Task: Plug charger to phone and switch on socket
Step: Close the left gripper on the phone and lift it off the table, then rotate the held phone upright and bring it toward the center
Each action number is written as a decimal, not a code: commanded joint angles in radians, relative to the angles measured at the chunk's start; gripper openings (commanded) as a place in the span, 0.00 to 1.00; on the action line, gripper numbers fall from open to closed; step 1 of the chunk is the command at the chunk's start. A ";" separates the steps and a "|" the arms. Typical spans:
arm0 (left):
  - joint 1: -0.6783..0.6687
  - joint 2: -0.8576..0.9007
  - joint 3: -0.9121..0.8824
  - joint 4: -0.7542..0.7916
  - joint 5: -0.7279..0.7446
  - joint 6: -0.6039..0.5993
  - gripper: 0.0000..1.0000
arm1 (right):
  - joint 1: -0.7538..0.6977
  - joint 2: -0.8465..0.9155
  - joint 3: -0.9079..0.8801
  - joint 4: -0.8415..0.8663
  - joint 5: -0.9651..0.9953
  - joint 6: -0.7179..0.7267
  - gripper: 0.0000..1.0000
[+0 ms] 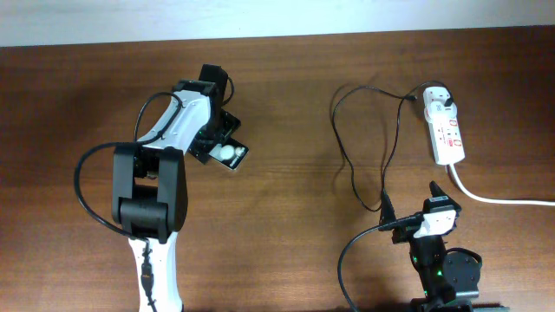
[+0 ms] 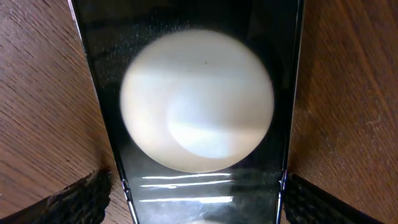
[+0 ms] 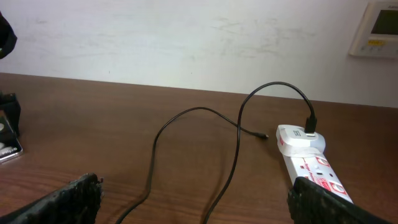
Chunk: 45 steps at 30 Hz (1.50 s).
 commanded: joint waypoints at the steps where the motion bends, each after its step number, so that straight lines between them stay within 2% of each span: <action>1: 0.013 0.221 -0.121 -0.036 0.039 0.006 0.92 | -0.005 -0.006 -0.006 -0.004 0.005 -0.007 0.99; 6: 0.013 0.228 -0.121 -0.031 0.039 0.005 1.00 | -0.005 -0.006 -0.006 -0.004 0.005 -0.007 0.99; 11: 0.013 0.228 -0.121 -0.008 0.049 -0.003 0.91 | -0.005 -0.006 -0.006 -0.004 0.005 -0.007 0.99; 15: 0.013 0.228 -0.121 0.033 0.050 -0.003 0.91 | -0.005 -0.006 -0.006 -0.004 0.005 -0.007 0.99; 19: 0.013 0.228 -0.121 0.036 0.050 -0.002 0.84 | -0.005 -0.006 -0.006 -0.004 0.005 -0.007 0.99; 21: 0.013 0.228 -0.121 0.036 0.050 -0.002 0.72 | -0.005 -0.006 -0.006 -0.004 0.005 -0.007 0.98; 27: 0.013 0.217 -0.098 0.032 0.050 -0.001 0.68 | -0.005 -0.006 -0.006 -0.004 0.005 -0.007 0.99; 35: 0.013 -0.036 -0.080 0.021 0.045 0.066 0.65 | -0.005 -0.006 -0.006 -0.004 0.005 -0.007 0.99; 45: 0.013 -0.543 -0.080 -0.082 0.027 0.122 0.63 | -0.005 -0.006 -0.006 -0.004 0.005 -0.007 0.99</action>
